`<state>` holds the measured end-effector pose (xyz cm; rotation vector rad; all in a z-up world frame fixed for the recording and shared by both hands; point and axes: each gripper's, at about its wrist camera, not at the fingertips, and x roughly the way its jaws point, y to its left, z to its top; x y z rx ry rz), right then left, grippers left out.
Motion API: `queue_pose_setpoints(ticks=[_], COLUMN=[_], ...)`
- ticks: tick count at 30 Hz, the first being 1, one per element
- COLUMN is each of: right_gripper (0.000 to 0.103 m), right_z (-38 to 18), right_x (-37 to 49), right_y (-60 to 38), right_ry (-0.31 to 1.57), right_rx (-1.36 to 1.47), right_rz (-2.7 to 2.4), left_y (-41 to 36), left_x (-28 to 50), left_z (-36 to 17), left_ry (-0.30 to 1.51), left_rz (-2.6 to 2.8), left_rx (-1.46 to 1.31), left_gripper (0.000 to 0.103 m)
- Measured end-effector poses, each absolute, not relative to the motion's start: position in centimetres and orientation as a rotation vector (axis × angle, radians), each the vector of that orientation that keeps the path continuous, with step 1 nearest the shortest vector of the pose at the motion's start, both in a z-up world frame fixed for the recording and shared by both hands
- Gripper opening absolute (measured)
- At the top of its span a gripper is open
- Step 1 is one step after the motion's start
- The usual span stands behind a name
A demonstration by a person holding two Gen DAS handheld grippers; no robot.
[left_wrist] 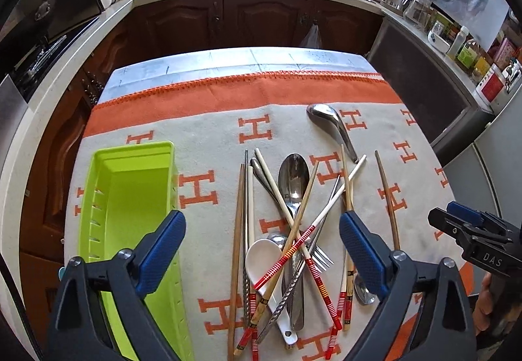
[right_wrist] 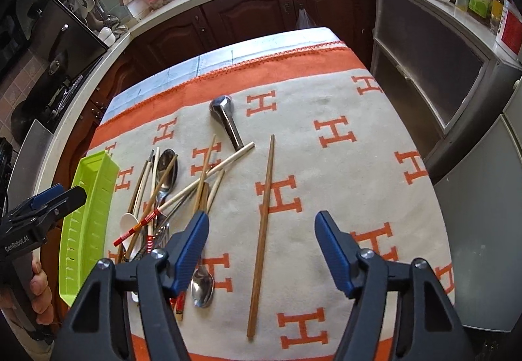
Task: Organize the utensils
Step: 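Reach the right tool to a plain wooden chopstick and close on it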
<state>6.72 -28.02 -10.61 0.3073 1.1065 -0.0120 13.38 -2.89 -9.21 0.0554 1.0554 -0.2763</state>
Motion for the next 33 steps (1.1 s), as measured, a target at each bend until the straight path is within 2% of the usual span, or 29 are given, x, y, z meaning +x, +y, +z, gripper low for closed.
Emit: queue_pose_setpoints(ticks=[1,3,5,21,26,28,30,32,33], right_gripper=[0.065,0.062,0.059,0.045,0.027,0.022,0.017,0.009,0.008], right_z=[-11.3,-12.5,-13.6,-17.4,-17.4,-17.4,-17.4,-17.4,-17.4], right_x=[6.8,7.1,7.2,8.7,8.2,8.0,7.8,7.8,7.8], right_y=[-28.0,-27.7,-27.5,-25.7,-24.9,-24.8,-25.0,-25.2,-25.3], right_ry=[1.121,1.149,1.173,1.224,1.199,1.188,1.180,1.177,1.176], right_rx=[0.306,0.303,0.303,0.228,0.142,0.118,0.117,0.121,0.127], right_rz=[-0.012,-0.009,0.001,0.002,-0.040,-0.051,-0.059,-0.065,-0.066], left_y=[-3.3,-3.7,-4.2,-6.2,-6.7,-6.8,-6.8,-6.8,-6.7], left_x=[13.8,14.4,15.2,16.7,17.0,17.1,17.1,17.1,17.1], left_z=[-10.0,-11.3,-12.5,-15.7,-16.8,-17.0,-17.2,-17.5,-17.6], left_ry=[1.077,1.114,1.150,1.223,1.242,1.243,1.258,1.273,1.274], left_rz=[-0.284,-0.300,-0.311,-0.371,-0.364,-0.365,-0.368,-0.373,-0.380], left_rx=[0.064,0.063,0.058,0.091,0.114,0.120,0.114,0.103,0.095], left_gripper=[0.080,0.063,0.053,0.052,0.051,0.046,0.028,0.017,0.013])
